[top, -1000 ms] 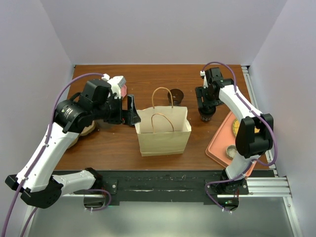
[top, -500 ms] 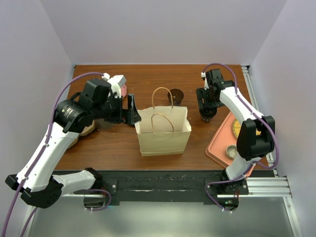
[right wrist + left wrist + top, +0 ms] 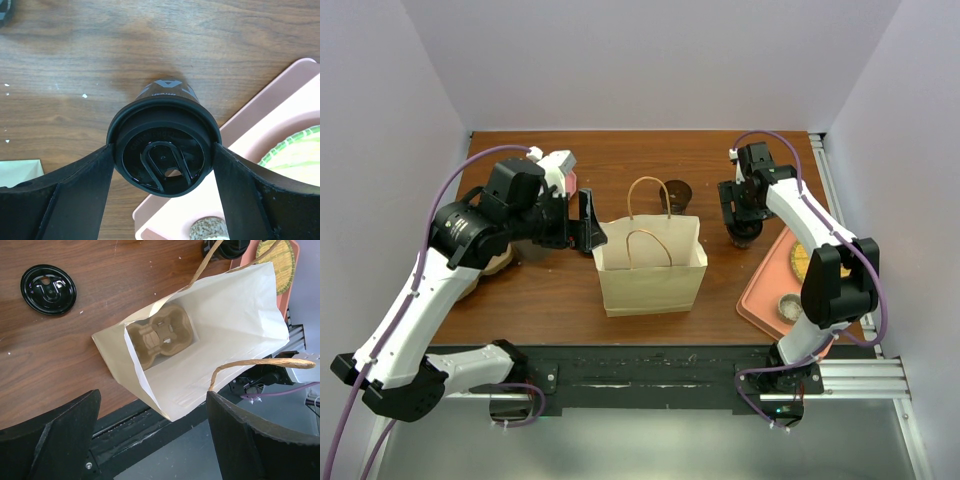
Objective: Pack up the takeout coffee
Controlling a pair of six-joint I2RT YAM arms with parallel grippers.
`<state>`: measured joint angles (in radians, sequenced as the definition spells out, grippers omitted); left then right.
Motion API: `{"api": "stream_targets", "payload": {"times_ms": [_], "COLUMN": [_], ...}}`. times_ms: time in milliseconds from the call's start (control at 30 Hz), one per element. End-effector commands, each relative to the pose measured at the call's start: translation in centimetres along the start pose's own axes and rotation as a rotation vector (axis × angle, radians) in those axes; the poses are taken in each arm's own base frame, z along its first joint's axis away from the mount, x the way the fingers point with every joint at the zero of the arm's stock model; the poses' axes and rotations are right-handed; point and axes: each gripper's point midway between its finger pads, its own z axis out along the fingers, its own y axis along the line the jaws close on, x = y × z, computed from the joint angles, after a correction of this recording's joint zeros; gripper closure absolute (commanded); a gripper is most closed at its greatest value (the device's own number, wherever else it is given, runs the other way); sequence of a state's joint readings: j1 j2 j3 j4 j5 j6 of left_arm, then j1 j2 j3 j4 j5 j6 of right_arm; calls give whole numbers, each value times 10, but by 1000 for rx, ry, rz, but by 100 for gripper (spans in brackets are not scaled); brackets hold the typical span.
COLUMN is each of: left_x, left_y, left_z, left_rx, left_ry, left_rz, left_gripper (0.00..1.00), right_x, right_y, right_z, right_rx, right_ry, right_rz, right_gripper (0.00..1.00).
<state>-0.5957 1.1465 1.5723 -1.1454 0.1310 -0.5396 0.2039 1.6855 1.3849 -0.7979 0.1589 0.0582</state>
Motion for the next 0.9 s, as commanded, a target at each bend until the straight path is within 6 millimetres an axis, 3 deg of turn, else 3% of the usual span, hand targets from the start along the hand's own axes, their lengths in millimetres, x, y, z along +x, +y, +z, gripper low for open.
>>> {"api": "stream_targets", "payload": {"times_ms": [0,567,867], "left_x": [-6,-3,-3], "left_y": [-6,-7,-8], "left_z": [-3,-9,-9], "left_rx": [28,38,43], "left_ry": [-23,-25,-24], "left_rz": [-2,-7,-9], "left_gripper": [9,10,10], "right_x": [0,-4,-3], "right_y": [-8,-16,-18], "right_z": [-10,-17,-14], "right_rx": [37,73,87], "right_ry": [-21,-43,-44], "right_rz": [2,5,2], "right_gripper": [17,13,22]}}
